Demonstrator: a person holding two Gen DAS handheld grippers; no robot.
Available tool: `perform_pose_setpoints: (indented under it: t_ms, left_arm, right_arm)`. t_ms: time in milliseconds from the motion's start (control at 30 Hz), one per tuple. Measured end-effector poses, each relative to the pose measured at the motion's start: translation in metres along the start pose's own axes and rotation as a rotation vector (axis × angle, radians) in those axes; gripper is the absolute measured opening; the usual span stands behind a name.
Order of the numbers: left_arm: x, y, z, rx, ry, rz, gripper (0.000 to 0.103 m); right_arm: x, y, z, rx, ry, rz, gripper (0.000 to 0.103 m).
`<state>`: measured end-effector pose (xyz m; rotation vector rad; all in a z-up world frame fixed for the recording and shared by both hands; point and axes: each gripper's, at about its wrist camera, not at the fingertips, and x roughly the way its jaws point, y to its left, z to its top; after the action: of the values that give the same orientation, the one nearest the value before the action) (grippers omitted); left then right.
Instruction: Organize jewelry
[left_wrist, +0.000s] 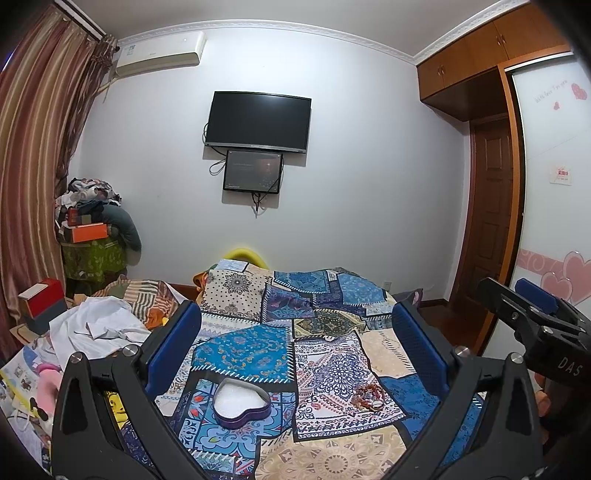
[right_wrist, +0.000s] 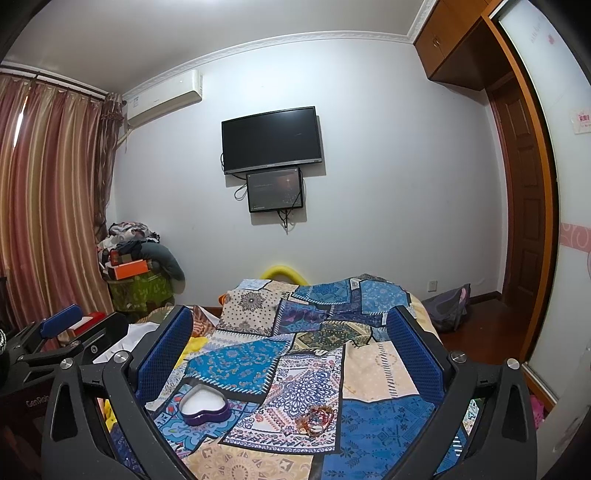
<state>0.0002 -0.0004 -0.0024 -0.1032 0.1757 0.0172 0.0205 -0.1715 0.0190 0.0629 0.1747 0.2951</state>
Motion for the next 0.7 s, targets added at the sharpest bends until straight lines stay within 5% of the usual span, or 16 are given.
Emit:
perform_pose_setpoints:
  t_ms: [700]
  left_arm:
    - [-0.0019, 0.0012, 0.002, -0.007, -0.002, -0.002, 0.103]
  right_arm:
    - [0.0007, 0.0001, -0.0021, -0.009, 0.011, -0.006, 0.103]
